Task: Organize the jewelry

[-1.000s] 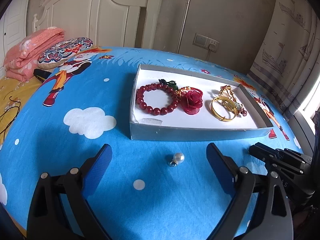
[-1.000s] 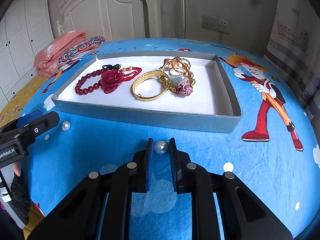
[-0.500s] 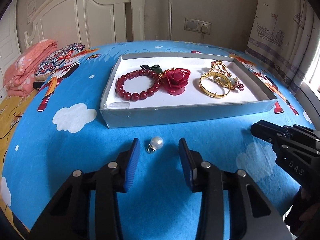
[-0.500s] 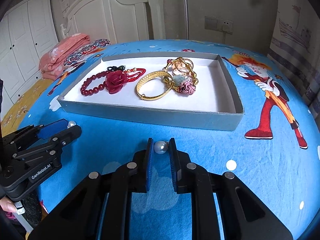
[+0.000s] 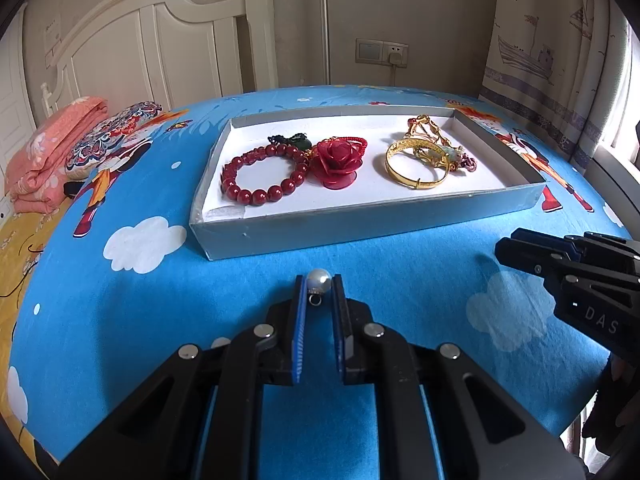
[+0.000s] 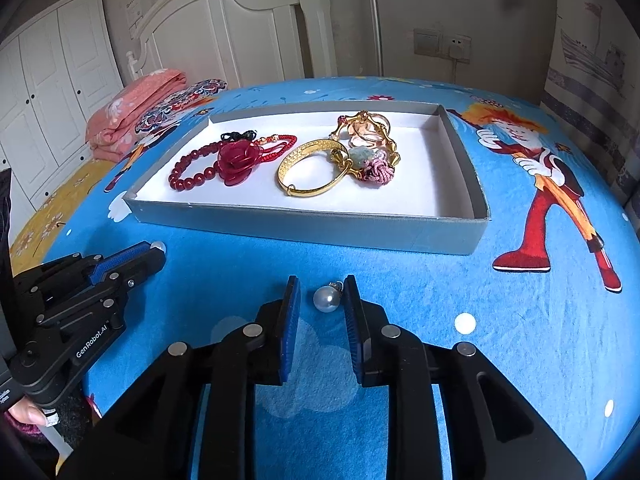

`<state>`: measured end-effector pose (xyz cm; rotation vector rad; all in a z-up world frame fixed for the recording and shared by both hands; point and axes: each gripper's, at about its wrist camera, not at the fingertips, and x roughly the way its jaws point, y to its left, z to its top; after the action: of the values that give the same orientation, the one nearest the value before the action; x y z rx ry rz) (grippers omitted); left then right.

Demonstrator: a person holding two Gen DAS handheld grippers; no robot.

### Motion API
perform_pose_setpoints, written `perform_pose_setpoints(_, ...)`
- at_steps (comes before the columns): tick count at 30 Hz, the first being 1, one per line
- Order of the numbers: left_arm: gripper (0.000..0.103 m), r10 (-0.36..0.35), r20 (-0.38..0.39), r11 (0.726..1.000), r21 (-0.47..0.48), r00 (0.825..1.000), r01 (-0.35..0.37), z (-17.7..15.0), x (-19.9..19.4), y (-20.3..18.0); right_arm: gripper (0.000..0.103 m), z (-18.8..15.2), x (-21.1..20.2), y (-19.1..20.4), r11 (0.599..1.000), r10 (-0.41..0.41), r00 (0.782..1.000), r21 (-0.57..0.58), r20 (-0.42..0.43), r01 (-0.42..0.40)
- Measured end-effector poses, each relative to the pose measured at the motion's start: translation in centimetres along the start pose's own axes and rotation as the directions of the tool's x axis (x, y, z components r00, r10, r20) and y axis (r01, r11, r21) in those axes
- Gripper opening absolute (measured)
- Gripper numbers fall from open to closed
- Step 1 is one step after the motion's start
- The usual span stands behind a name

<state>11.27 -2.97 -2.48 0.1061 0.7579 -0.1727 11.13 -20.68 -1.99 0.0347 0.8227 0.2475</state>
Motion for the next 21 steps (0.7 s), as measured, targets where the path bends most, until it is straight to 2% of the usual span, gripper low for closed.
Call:
perform_pose_setpoints(6,0.013,-0.014,-0.019,1.0,-0.027,1.0,0.013,0.6,0.2,0.3,0.023,0.0,0.1,0.3,1.0,-0.018,1.0,-0.016,0.001,0.018)
perform_pose_setpoints(11,0.013,0.008,-0.016,1.0,0.008,1.0,-0.008,0.6,0.5,-0.3,0.023,-0.3,0.0,0.8,0.997,-0.055,0.998,-0.053,0.008,0.055)
perform_pose_setpoints(14,0.012,0.002,-0.011,1.0,0.004,1.0,-0.002,0.5,0.3,-0.2,0.014,-0.9,-0.3,1.0,0.993,-0.088,0.996,-0.073,0.032,0.09)
perform_pose_setpoints(21,0.012,0.026,0.039,1.0,-0.011,0.999,-0.026,-0.3,-0.7,-0.5,0.014,-1.9,-1.3,-0.1,0.999,-0.038,0.997,-0.027,0.065,0.04)
